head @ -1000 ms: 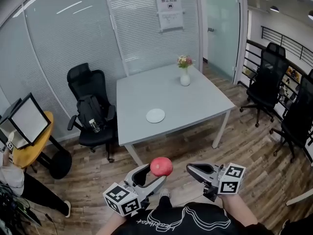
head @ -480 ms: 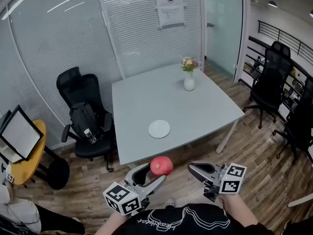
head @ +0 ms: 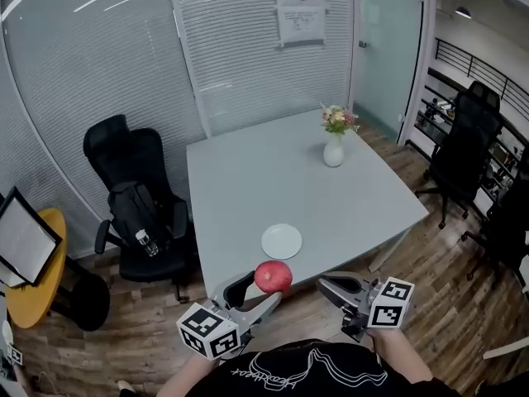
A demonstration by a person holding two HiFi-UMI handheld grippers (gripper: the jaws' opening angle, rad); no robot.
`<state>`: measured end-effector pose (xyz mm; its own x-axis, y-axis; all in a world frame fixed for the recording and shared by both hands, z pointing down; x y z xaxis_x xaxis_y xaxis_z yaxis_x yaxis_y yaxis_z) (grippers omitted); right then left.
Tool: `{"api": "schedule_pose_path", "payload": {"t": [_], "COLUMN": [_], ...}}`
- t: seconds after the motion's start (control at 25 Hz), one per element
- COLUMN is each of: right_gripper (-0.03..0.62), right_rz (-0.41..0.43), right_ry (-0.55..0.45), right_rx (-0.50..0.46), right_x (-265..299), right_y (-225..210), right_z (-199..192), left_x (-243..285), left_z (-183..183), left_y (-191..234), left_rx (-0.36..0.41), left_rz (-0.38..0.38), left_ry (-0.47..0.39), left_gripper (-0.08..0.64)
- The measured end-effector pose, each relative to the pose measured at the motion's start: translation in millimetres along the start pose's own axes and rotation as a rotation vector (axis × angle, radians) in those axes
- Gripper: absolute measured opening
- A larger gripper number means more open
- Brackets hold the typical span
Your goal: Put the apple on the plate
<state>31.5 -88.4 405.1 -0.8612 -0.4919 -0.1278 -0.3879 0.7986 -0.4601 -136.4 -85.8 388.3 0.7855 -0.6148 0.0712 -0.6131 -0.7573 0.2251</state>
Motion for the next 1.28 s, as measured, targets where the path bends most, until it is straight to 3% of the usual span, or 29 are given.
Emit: {"api": "schedule_pose_path", "payload": {"t": [0.44, 0.88, 1.28], "right_gripper": [0.008, 0.008, 0.008], "right_rz": [-0.056, 0.012, 0.02], "right_ry": [0.053, 0.083, 0.119], "right_rx": [0.019, 0.069, 0.109], "right_x": [32, 64, 76], "right_y": [-45, -109, -171], "right_z": [-5, 12, 24], "left_x": [23, 64, 120], "left_z": [-16, -20, -29], "left_y": [63, 115, 152], "left_rx": [-0.079, -0.097, -0.081], "left_rz": [0.013, 0.125, 0.165], "left_ry": [-0.002, 0.041, 0.103], "left_gripper": [0.299, 0.298, 0.299]}}
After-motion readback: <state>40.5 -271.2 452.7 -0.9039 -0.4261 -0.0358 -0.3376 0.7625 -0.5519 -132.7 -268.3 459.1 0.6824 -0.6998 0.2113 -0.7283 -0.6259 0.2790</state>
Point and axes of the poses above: the fingertips, and each gripper's own axes: x forward along the fingers, y to its left, z out of its top, the point moved 4 cm from there along -x, backward along the fingers, and after that the axes turned 4 degrees about -y, right-handed, at the moved point
